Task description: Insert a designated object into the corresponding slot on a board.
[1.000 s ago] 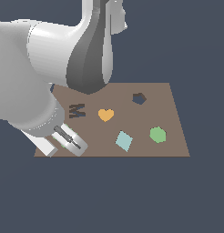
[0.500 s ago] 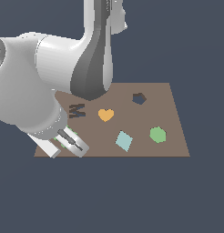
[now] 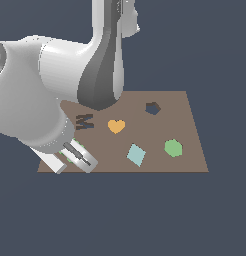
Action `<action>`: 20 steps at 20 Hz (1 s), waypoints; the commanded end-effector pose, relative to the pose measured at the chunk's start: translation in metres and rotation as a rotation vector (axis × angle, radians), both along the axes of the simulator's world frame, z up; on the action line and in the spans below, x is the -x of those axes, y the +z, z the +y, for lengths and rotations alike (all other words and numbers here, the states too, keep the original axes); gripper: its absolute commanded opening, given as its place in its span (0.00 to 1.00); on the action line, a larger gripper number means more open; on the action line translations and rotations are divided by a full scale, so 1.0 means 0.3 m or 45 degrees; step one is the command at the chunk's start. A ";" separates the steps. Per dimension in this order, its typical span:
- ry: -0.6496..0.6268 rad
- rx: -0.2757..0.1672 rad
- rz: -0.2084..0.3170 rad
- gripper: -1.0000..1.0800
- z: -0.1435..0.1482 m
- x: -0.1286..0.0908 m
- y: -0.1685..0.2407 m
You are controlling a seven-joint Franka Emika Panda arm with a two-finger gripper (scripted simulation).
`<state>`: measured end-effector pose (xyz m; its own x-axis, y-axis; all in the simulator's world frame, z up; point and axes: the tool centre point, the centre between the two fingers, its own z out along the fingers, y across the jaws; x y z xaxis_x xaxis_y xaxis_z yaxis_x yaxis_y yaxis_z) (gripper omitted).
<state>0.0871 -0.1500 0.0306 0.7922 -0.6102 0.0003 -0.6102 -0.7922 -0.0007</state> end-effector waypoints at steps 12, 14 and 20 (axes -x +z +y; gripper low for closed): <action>0.144 0.000 0.000 0.00 0.021 0.005 0.002; 0.196 0.000 0.000 0.00 0.028 0.007 0.002; 0.400 0.000 0.000 0.00 0.056 0.018 0.005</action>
<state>0.0825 -0.1355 0.0315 0.9263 -0.3769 -0.0001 -0.3769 -0.9263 -0.0005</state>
